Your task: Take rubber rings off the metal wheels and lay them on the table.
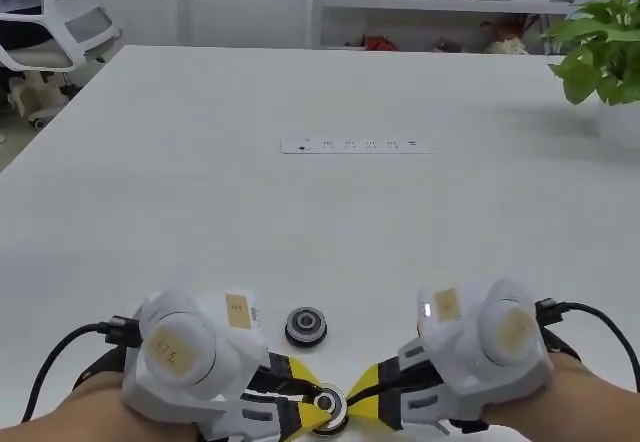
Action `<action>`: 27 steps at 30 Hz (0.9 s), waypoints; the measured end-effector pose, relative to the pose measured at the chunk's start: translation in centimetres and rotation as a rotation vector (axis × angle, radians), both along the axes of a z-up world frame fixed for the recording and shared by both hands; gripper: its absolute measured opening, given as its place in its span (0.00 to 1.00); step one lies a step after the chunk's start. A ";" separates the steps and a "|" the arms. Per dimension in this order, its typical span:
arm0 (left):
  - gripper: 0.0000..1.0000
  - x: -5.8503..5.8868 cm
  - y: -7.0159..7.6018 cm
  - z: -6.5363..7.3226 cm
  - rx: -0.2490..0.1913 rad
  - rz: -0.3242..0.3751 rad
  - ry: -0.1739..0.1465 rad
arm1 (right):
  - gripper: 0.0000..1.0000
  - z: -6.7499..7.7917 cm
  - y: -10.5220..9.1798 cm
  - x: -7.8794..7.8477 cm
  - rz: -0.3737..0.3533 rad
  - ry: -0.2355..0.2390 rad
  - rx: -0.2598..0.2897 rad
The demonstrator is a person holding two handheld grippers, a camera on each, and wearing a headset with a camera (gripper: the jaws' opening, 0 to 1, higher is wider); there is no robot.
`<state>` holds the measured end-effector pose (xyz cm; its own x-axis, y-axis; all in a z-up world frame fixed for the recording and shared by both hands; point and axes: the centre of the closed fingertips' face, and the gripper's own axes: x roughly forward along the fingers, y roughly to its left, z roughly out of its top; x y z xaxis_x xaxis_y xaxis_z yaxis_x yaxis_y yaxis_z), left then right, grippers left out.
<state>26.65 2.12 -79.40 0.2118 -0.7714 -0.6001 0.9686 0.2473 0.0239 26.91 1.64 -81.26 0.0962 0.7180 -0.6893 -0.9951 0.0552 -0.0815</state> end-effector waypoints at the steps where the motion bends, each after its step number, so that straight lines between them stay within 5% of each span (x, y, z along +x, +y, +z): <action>1: 0.13 0.0 0.0 0.0 0.000 0.000 0.000 | 0.00 0.0 0.1 -0.2 0.011 0.001 0.003; 6: 0.13 0.0 0.0 0.0 0.002 0.000 -0.002 | 0.00 0.2 -0.1 0.0 0.001 0.000 -0.002; 10: 0.13 0.0 0.0 0.0 0.004 0.001 -0.002 | 0.00 0.3 -0.1 0.2 -0.083 0.107 0.040; 15: 0.13 0.0 0.0 0.0 0.004 0.002 -0.002 | 0.00 0.6 -0.4 0.7 -0.234 0.299 0.137; 18: 0.13 0.0 0.0 0.0 0.005 0.004 -0.001 | 0.00 0.7 -0.4 0.9 -0.285 0.366 0.175; 27: 0.13 0.0 -0.1 0.0 0.006 0.012 0.005 | 0.00 1.3 -0.3 1.2 -0.345 0.449 0.253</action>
<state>26.65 2.04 -79.44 0.2182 -0.7653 -0.6056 0.9656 0.2592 0.0204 28.10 1.37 -79.92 0.0918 0.8436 -0.5291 -0.8505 0.3428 0.3989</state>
